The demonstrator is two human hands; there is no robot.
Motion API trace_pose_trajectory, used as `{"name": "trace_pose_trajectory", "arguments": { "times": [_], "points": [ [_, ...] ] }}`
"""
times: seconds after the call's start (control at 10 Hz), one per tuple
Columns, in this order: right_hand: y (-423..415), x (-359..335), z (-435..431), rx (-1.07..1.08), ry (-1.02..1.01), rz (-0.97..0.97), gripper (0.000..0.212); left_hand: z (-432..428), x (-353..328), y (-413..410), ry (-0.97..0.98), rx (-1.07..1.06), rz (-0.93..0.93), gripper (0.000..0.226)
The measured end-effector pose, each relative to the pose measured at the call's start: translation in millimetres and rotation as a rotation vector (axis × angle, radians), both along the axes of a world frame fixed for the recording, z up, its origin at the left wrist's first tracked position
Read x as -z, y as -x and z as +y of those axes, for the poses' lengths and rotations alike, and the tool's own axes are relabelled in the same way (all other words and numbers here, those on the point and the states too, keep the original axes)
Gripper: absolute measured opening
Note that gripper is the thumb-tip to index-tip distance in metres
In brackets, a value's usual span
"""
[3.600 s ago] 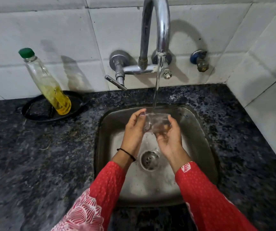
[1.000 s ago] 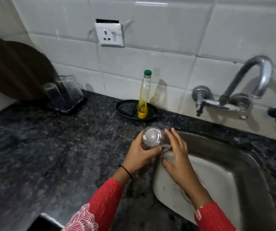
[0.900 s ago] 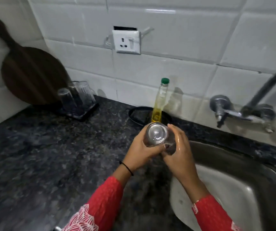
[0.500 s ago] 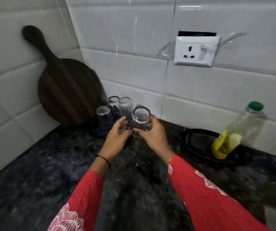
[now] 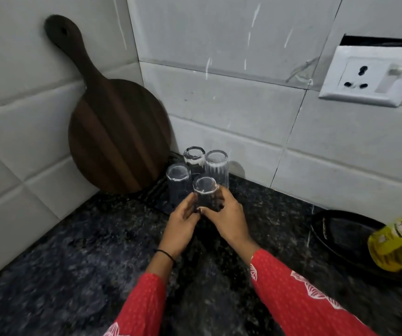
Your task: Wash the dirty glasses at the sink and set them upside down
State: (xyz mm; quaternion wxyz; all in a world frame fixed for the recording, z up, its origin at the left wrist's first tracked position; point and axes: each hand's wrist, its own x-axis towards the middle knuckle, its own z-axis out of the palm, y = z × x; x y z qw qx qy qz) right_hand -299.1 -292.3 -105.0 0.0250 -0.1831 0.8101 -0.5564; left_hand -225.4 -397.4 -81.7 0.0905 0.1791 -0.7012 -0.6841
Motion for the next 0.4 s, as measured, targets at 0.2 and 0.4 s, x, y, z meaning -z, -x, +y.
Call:
{"name": "trace_pose_trajectory", "arguments": {
  "times": [0.2,0.4],
  "points": [
    [-3.1,3.6,3.0,-0.042,-0.147,-0.003,0.071,2.5,-3.6,-0.2,0.007,-0.044,0.005,0.05],
    [-25.0,-25.7,34.2,0.096,-0.052,-0.121,0.041,16.1,-9.2,-8.3,0.261,-0.303,0.091,0.029]
  ]
}}
